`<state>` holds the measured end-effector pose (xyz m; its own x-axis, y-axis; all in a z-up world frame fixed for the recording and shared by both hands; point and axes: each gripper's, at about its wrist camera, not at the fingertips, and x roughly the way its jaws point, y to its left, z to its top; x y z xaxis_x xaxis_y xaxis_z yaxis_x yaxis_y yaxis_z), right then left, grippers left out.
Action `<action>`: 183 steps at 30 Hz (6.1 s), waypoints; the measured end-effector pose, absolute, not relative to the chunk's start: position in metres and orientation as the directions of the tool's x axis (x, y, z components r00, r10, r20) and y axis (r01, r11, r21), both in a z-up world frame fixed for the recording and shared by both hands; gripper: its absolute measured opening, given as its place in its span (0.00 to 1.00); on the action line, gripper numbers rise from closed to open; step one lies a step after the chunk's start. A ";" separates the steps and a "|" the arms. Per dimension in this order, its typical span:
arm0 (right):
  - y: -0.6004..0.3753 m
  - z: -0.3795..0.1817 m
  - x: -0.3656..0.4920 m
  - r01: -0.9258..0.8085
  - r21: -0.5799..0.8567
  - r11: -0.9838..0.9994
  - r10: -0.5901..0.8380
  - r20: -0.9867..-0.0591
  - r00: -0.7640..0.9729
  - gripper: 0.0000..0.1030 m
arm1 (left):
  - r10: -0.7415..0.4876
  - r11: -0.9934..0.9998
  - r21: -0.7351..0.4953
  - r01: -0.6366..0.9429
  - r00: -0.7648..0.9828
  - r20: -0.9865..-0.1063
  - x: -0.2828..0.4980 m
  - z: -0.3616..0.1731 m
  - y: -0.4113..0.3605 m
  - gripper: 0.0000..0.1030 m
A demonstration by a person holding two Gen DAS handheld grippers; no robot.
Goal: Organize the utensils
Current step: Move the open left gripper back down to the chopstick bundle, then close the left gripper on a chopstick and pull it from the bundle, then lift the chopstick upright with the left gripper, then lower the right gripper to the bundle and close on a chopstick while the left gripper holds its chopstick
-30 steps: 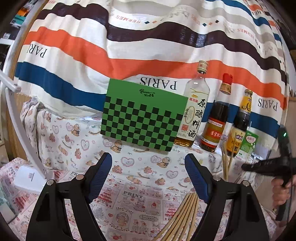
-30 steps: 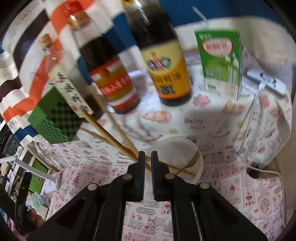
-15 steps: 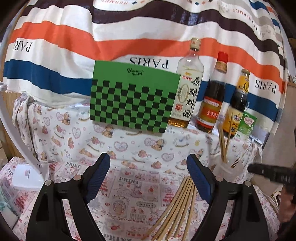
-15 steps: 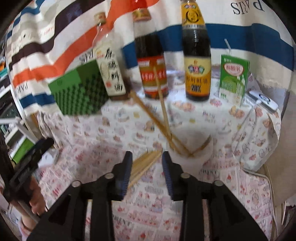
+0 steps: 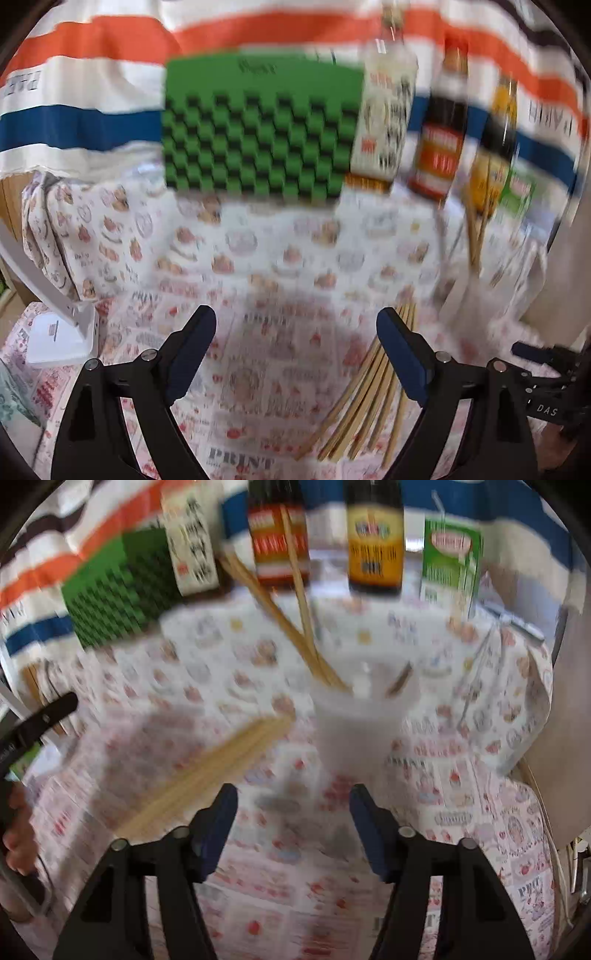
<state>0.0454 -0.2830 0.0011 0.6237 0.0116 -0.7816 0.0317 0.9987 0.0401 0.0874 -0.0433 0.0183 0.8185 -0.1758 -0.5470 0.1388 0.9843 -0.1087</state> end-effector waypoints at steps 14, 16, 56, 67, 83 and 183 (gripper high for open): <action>-0.297 -0.019 0.052 0.064 0.144 0.987 0.090 -0.847 0.524 0.63 | -0.173 0.969 -0.018 0.248 0.622 -0.763 0.107 -0.033 -0.091 0.85; -0.297 -0.019 0.052 0.061 0.143 0.988 0.090 -0.846 0.525 0.63 | -0.139 0.971 0.016 0.240 0.615 -0.776 0.109 -0.039 -0.094 0.85; -0.299 -0.022 0.053 0.075 0.132 0.988 0.074 -0.851 0.520 0.64 | -0.288 0.930 -0.139 0.339 0.443 -0.849 0.109 -0.048 -0.089 0.00; -0.293 -0.020 0.051 0.054 0.127 0.990 0.081 -0.851 0.519 0.64 | -0.232 0.932 -0.054 0.357 0.478 -0.847 0.102 -0.052 -0.096 0.01; -0.293 -0.020 0.050 0.055 0.129 0.990 0.082 -0.849 0.522 0.64 | -0.226 0.900 -0.014 0.435 0.439 -0.869 0.103 -0.058 -0.093 0.19; -0.249 -0.044 0.192 0.496 0.110 0.861 -0.137 -0.890 0.435 0.11 | -0.239 0.911 -0.380 0.163 0.957 -0.163 0.035 0.062 0.032 0.06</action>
